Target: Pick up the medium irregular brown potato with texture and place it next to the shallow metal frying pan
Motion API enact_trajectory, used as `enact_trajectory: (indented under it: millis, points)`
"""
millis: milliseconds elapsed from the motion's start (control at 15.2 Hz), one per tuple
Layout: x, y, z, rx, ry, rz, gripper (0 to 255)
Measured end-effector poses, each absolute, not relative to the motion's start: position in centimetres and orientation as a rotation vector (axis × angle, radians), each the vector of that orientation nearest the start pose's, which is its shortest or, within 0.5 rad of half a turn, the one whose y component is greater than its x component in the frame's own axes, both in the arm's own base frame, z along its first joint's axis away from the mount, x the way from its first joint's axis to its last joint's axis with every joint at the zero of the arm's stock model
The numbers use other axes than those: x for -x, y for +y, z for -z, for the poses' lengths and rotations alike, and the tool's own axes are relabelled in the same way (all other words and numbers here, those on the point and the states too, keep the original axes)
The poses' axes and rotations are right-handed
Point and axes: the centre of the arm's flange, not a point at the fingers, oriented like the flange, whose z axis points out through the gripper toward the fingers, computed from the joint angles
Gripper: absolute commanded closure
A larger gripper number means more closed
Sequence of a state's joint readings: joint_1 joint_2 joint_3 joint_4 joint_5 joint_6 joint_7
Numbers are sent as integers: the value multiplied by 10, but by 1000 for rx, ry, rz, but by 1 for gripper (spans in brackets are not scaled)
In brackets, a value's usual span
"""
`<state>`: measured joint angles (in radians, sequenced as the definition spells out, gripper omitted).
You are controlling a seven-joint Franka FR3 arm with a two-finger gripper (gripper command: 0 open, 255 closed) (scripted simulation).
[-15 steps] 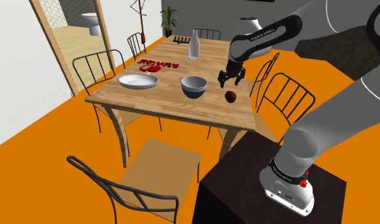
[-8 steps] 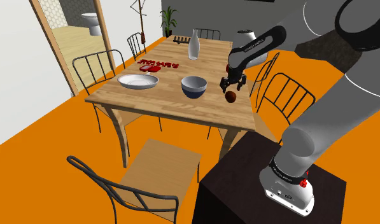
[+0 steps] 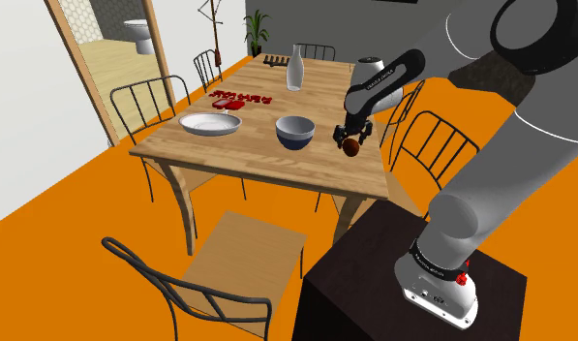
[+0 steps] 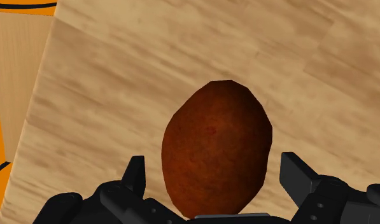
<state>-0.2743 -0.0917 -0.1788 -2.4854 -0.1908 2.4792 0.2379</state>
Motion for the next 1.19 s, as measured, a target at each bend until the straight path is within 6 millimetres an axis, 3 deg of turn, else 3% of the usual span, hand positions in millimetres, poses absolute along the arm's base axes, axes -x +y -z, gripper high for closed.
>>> enact_trajectory:
  millis: [264,330,990,1188]
  points:
    - [-424,-206,-329,3135,877,119,0]
    - [-424,-206,-329,3135,877,119,255]
    - [-424,-206,-329,3135,877,119,255]
    - [-424,-206,-340,3135,876,120,255]
